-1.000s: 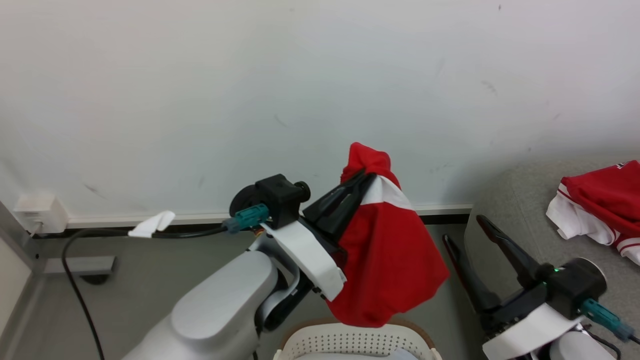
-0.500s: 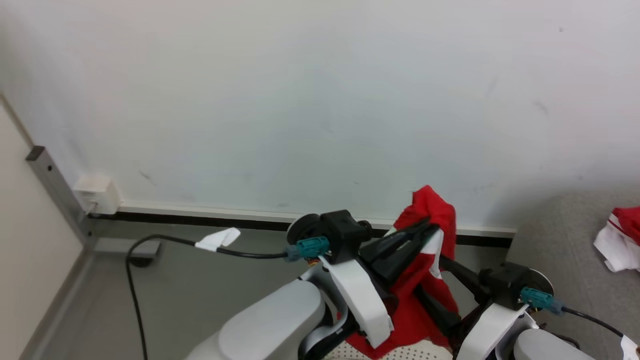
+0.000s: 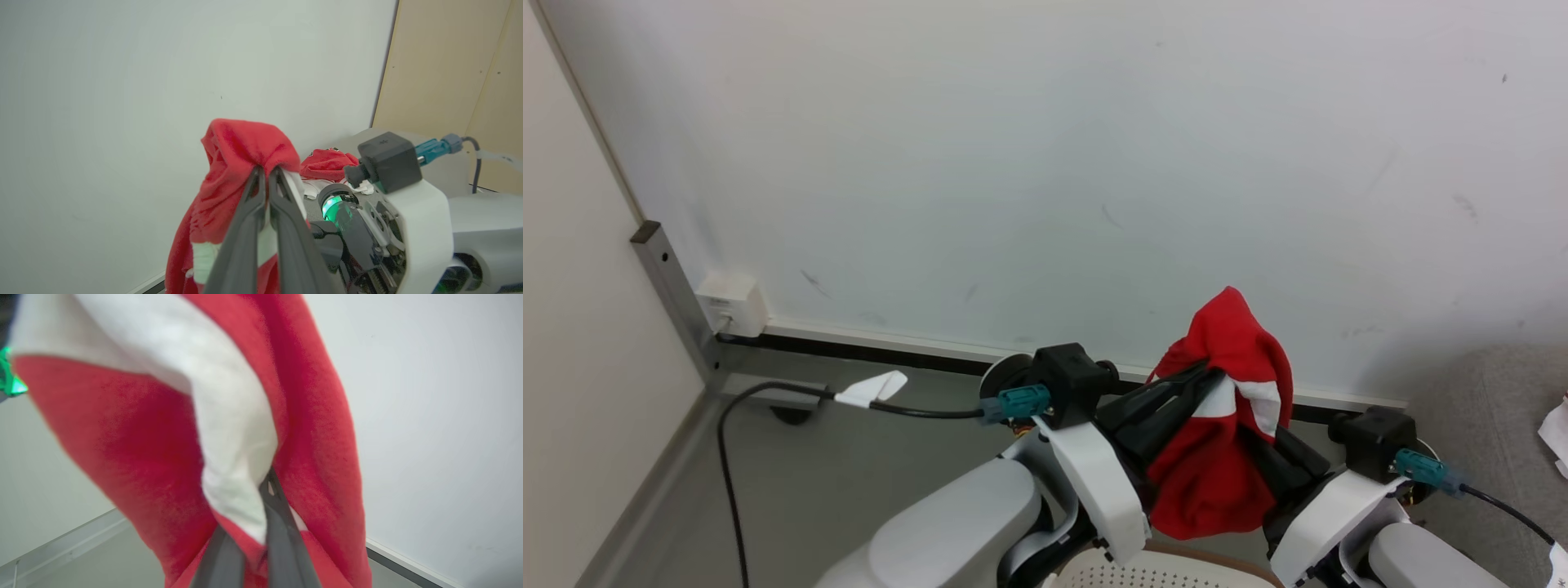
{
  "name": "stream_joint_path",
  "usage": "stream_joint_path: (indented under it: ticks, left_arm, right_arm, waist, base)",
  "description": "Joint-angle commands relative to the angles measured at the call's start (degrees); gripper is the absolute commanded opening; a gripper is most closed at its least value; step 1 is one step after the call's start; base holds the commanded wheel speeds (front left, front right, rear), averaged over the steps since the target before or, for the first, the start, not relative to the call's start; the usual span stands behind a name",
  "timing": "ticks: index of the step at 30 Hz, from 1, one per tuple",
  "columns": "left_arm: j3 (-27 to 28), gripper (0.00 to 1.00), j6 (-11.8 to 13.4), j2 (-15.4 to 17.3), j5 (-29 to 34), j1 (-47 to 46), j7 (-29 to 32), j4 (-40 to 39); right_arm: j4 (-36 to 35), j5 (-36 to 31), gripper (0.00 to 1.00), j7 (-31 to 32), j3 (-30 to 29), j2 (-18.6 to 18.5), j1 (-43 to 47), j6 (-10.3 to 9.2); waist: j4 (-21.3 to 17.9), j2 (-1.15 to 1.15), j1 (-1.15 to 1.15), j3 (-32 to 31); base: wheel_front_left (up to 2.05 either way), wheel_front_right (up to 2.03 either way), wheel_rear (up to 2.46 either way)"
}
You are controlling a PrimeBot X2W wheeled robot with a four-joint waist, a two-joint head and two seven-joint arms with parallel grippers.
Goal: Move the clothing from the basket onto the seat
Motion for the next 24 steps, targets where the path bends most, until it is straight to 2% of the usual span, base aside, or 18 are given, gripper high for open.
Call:
stream_joint_path:
  ticks: [1,7,12,13,14,15,24]
  left_arm:
    - [0.0,0.0,0.39,0.55,-0.72,0.91,-0.17,0.48]
    - [0.44,0.0,1.4,1.3,-1.16,2.46,-0.61,0.94]
    - [0.71,0.0,1.75,0.55,-2.0,4.02,-1.13,1.01]
    - [0.69,0.51,1.75,0.34,-1.96,4.14,-1.16,0.85]
    - [0.7,0.91,1.75,0.21,-1.96,4.35,-1.24,0.64]
    - [0.78,1.0,1.69,0.15,-1.89,4.55,-1.45,0.28]
    - [0.65,1.0,2.19,1.31,-0.52,7.29,-1.96,-1.72]
  right_arm:
    - [-0.58,-1.13,0.0,-0.17,-1.72,0.03,1.5,-0.13]
    - [-3.98,-6.05,0.0,-0.17,-12.08,0.52,5.68,-0.13]
    - [-6.52,-9.54,0.0,-0.17,-19.33,1.66,8.59,-0.13]
    - [-6.94,-10.21,0.0,-0.18,-20.44,1.75,8.97,-0.13]
    - [-7.27,-10.7,0.0,-0.18,-21.57,1.91,9.3,-0.13]
    - [-7.67,-11.37,0.0,-0.18,-22.77,2.08,9.56,-0.13]
    - [-10.94,-16.94,0.0,-0.18,-30.89,1.32,9.59,-0.13]
  waist:
    - [-0.17,0.0,0.0,0.02]
    - [-1.5,0.0,0.0,0.29]
    - [-3.37,0.0,0.0,0.53]
    - [-3.76,0.0,0.0,0.59]
    - [-4.29,0.0,0.0,0.65]
    - [-4.82,0.0,0.0,0.74]
    - [-10.77,0.0,0.0,2.53]
  base:
    - [0.0,0.0,0.0]
    - [0.0,0.0,0.0]
    - [0.0,0.0,0.0]
    - [0.0,0.0,0.0]
    - [0.0,0.0,0.0]
    - [0.0,0.0,0.0]
    - [0.0,0.0,0.0]
